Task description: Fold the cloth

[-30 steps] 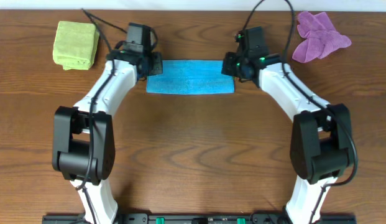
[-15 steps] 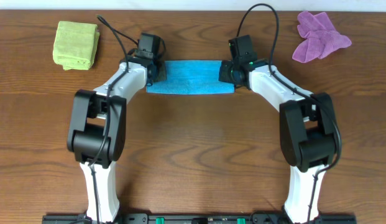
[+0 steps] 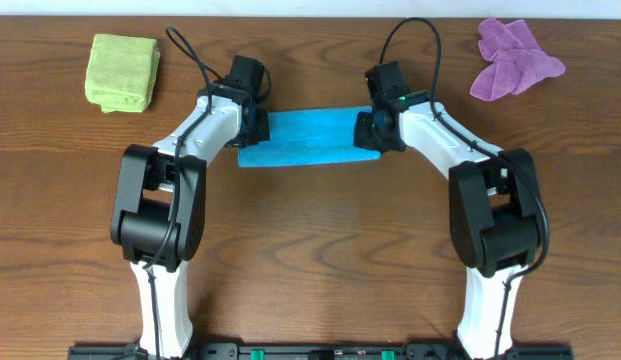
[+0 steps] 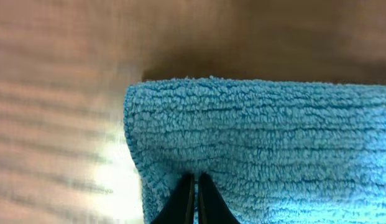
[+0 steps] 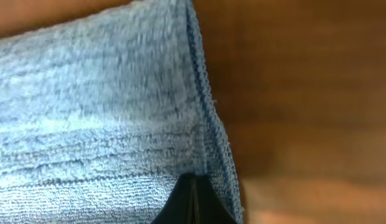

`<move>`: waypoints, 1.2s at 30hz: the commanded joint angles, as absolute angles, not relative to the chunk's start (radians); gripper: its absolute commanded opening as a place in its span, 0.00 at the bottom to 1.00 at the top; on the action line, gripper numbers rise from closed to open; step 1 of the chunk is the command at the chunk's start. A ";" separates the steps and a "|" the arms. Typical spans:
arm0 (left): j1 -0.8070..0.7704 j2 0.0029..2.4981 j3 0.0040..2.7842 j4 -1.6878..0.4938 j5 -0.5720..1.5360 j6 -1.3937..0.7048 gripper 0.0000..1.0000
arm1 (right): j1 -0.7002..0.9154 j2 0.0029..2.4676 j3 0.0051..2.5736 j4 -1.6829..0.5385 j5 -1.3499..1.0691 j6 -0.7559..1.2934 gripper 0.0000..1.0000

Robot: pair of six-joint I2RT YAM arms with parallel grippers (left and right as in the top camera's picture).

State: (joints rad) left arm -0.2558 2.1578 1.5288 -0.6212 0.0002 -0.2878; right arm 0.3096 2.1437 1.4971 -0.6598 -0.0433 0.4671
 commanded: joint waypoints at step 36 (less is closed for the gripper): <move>-0.288 2.189 1.493 -0.951 0.079 -0.347 0.06 | 0.310 1.630 1.478 -1.037 -0.057 0.356 0.01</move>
